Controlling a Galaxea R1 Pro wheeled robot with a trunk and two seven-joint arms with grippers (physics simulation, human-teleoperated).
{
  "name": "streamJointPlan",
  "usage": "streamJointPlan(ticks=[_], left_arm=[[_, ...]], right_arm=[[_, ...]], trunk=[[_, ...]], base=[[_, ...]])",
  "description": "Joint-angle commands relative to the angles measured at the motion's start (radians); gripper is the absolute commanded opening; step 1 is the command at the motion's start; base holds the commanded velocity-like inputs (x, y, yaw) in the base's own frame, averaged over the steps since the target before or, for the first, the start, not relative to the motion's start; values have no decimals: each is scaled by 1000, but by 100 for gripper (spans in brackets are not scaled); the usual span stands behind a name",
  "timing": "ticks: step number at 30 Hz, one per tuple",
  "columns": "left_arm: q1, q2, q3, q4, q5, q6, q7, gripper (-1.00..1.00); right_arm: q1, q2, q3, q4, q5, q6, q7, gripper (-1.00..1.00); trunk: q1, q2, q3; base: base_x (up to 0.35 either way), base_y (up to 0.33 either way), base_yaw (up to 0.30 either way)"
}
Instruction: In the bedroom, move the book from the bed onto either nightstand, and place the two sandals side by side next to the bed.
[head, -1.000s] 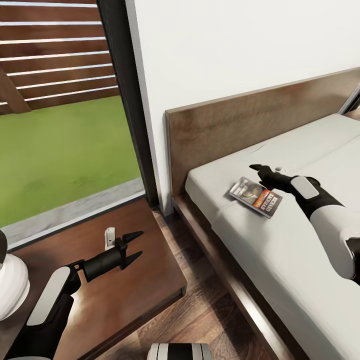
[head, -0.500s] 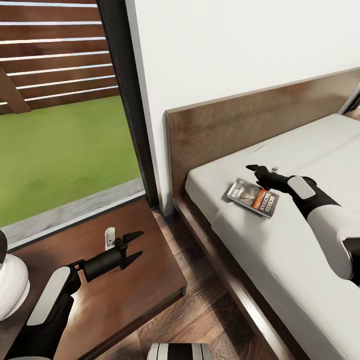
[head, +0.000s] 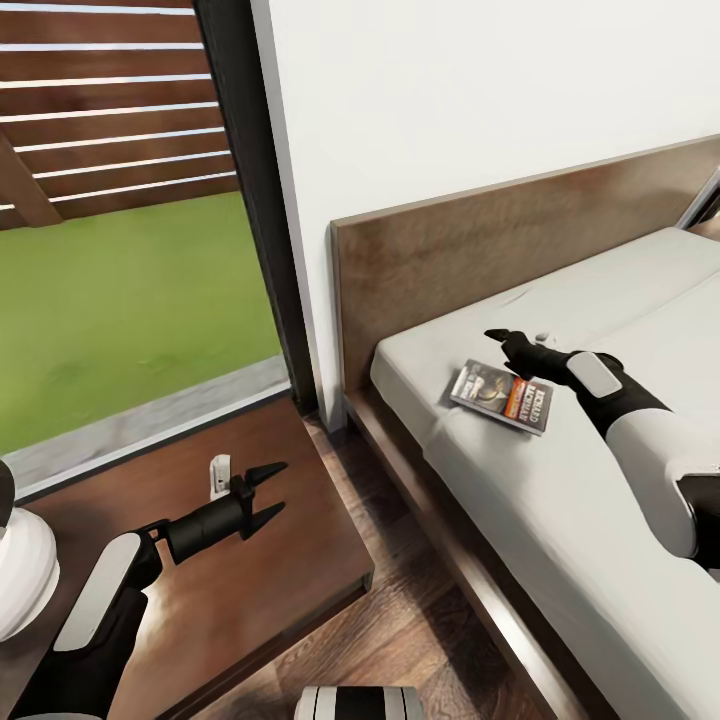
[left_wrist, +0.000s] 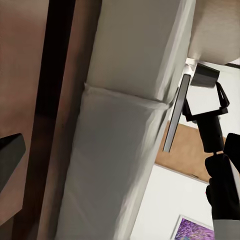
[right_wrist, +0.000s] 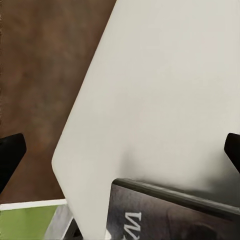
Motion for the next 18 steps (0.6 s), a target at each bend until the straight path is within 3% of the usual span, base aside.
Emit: streamJointPlan(ticks=[1, 18], left_arm=[[-1, 0, 1, -1, 11, 4, 10, 100], [0, 0, 1, -1, 11, 4, 10, 100]], right_arm=[[0, 1, 11, 1, 0, 0, 1, 100], [0, 19, 13, 1, 1, -1, -1, 100]], trunk=[[0, 0, -1], [0, 0, -1]], base=[[0, 0, 0], [0, 0, 0]])
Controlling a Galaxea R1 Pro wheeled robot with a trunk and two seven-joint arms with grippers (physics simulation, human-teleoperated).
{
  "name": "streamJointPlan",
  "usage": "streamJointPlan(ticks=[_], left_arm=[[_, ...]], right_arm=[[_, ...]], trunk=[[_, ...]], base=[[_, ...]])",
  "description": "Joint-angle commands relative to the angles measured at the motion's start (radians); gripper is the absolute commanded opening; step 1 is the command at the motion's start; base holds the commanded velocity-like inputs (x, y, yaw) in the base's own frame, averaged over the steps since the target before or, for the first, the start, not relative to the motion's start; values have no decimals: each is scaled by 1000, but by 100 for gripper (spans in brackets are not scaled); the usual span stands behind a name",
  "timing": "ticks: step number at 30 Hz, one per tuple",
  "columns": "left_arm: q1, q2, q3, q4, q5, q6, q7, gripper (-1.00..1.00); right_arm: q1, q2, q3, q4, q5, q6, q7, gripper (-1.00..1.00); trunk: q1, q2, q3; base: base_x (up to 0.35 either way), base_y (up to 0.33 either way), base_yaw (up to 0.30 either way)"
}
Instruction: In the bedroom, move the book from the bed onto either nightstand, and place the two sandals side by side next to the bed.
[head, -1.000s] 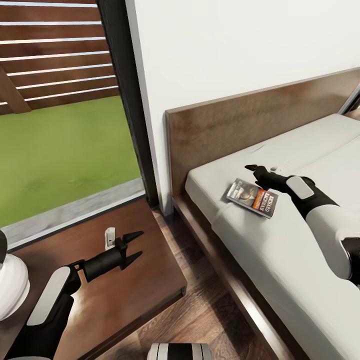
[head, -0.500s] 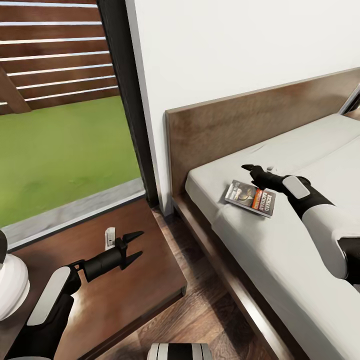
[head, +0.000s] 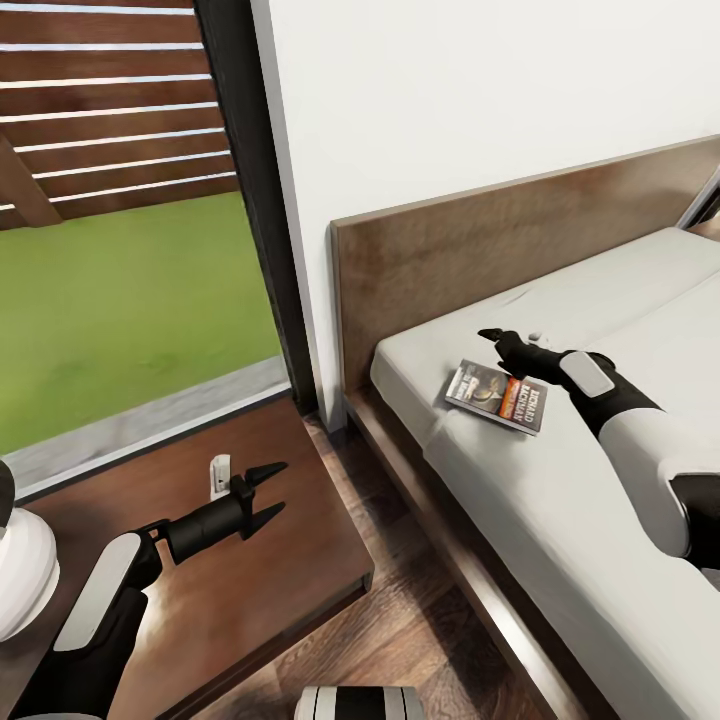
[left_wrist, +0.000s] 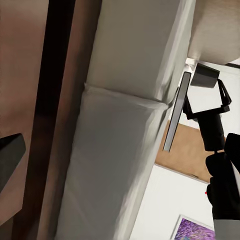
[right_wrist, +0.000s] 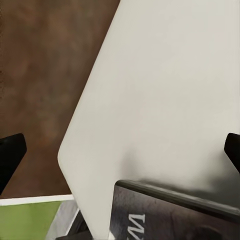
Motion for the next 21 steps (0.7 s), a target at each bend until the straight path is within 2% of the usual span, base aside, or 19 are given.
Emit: streamJointPlan(ticks=[1, 21], left_arm=[[0, 0, 1, -1, 11, 4, 10, 100], [0, 0, 1, -1, 10, 4, 11, 100]], right_arm=[[0, 0, 12, 2, 3, -1, 0, 100], [0, 3, 11, 2, 3, 0, -1, 100]], trunk=[[0, 0, -1], [0, 0, -1]], base=[[0, 0, 0], [-2, 0, 0]])
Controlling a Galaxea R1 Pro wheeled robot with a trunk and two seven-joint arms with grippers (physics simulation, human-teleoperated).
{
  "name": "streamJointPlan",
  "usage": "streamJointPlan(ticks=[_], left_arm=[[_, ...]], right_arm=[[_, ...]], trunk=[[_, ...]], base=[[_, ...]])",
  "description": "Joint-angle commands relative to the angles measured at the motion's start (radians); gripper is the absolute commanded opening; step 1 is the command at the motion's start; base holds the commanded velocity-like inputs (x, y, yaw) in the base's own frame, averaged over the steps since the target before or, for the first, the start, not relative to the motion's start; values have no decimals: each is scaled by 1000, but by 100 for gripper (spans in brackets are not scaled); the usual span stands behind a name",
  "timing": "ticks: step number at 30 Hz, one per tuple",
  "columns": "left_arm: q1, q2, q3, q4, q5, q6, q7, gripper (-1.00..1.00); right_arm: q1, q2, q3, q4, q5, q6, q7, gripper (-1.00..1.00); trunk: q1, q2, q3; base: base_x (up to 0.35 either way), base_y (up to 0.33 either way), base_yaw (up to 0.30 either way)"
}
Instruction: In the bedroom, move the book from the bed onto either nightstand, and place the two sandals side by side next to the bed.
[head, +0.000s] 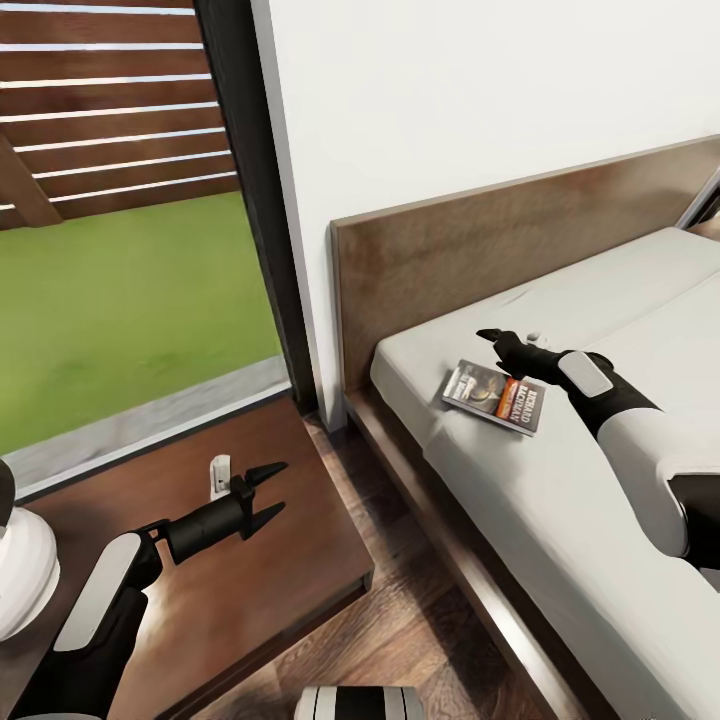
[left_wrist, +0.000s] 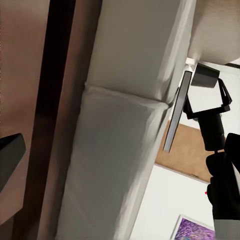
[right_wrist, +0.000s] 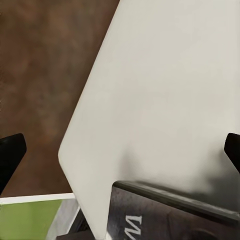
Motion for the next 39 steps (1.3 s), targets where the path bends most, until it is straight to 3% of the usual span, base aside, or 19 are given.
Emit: streamJointPlan(ticks=[1, 16, 39], left_arm=[[-1, 0, 1, -1, 11, 4, 10, 100], [-1, 0, 1, -1, 10, 4, 10, 100], [-1, 0, 1, -1, 11, 4, 10, 100]], right_arm=[[0, -1, 11, 1, 3, 0, 0, 100], [0, 0, 10, 1, 3, 0, 0, 100], [0, 0, 9, 1, 3, 0, 0, 100]], trunk=[[0, 0, -1], [0, 0, -1], [0, 0, -1]], base=[[-47, 0, 0], [-99, 0, 0], [-8, 0, 0]])
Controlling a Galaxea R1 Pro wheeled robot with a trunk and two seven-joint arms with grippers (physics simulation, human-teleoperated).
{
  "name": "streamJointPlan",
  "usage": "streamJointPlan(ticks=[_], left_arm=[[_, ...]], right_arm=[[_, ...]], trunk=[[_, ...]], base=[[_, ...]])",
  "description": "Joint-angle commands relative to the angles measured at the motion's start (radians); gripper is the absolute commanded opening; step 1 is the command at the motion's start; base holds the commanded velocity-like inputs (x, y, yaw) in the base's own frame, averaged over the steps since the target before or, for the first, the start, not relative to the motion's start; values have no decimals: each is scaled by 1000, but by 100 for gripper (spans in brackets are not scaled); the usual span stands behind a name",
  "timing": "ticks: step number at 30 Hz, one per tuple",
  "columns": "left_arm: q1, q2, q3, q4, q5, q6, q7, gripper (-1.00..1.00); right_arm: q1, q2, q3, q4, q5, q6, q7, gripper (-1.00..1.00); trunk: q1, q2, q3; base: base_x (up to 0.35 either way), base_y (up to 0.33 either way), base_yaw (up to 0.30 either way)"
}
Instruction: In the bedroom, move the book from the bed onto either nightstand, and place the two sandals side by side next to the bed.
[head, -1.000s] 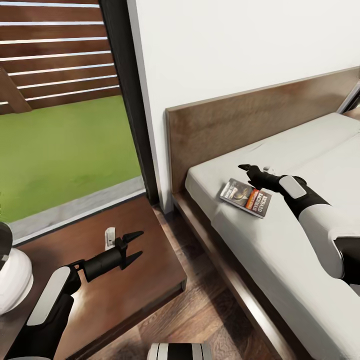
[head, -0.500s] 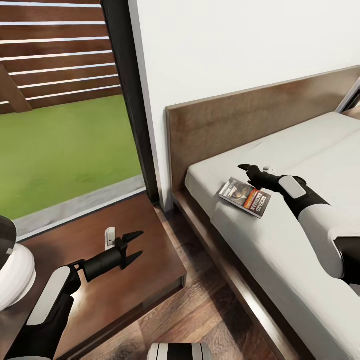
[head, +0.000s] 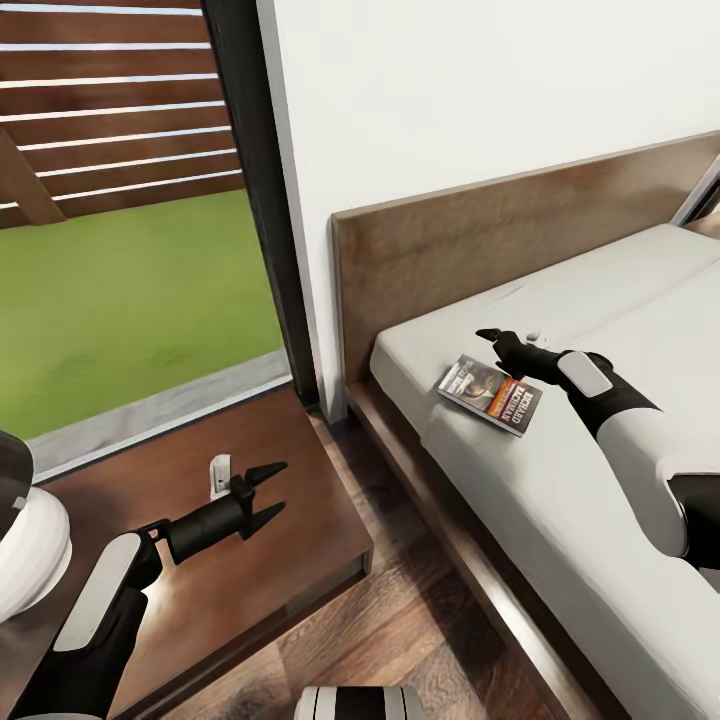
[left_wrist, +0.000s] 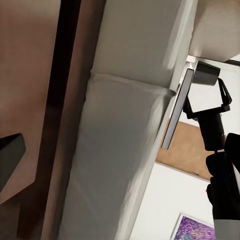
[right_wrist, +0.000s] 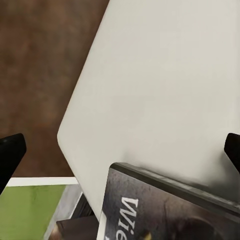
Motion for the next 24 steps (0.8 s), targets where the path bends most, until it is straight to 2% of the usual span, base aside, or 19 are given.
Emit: streamJointPlan(ticks=[1, 24], left_arm=[[0, 0, 1, -1, 11, 4, 10, 100], [-1, -1, 1, -1, 11, 4, 10, 100]], right_arm=[[0, -1, 11, 1, 4, 0, 1, 100], [0, -1, 9, 1, 4, 0, 1, 100]], trunk=[[0, 0, -1], [0, 0, -1]], base=[[0, 0, 0], [-91, 0, 0]])
